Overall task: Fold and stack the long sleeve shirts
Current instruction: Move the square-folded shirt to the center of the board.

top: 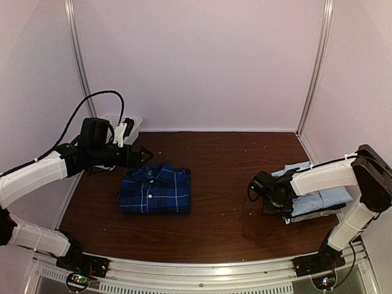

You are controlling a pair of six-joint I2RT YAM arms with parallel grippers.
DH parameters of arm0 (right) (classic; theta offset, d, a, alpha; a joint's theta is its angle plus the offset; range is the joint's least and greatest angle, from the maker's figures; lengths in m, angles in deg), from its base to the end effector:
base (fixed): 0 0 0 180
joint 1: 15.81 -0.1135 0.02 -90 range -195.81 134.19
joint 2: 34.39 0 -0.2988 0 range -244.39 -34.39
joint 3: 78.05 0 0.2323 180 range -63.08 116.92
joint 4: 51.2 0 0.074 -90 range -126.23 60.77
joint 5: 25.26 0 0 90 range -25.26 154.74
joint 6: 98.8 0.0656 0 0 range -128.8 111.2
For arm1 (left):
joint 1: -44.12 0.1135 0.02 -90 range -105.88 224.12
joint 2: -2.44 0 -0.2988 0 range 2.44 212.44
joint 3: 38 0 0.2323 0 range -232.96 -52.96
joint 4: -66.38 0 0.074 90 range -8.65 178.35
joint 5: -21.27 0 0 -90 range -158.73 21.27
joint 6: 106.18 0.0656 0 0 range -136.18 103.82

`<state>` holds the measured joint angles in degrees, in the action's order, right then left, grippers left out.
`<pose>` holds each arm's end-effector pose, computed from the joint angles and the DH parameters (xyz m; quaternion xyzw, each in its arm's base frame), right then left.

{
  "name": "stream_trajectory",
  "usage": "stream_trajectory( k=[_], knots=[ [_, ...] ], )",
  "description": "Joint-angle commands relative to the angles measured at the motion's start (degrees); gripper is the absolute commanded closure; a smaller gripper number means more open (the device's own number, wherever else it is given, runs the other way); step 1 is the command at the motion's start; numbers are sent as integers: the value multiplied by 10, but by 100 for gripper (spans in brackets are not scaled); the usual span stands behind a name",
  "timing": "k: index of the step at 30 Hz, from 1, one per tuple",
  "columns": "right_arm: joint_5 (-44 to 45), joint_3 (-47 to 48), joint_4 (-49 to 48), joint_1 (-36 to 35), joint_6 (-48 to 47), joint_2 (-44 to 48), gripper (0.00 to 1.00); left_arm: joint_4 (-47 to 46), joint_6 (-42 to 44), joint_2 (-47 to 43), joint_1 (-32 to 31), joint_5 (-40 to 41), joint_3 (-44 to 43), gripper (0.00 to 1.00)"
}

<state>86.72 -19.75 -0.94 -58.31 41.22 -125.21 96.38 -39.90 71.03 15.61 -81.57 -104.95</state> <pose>0.1914 0.1421 0.1536 0.0762 0.9768 -0.0869 0.1802 0.2220 -0.1372 0.3127 0.0907 0.8646 -0.3009 0.3921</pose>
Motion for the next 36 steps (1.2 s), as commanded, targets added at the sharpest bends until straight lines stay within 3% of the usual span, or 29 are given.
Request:
stream_trajectory(
  k=[1,9,22,36],
  knots=[
    [-20,-5,9,3,1,-25,100,-22,7,5,0,6,1,2],
    [-40,74,1,-33,-13,-31,100,-6,-7,18,0,28,-3,2],
    [-98,248,-46,-128,-11,-180,100,4,-33,0,0,34,15,2],
    [-182,424,-78,-170,-37,-302,100,36,-61,3,1,68,30,2]
  ],
)
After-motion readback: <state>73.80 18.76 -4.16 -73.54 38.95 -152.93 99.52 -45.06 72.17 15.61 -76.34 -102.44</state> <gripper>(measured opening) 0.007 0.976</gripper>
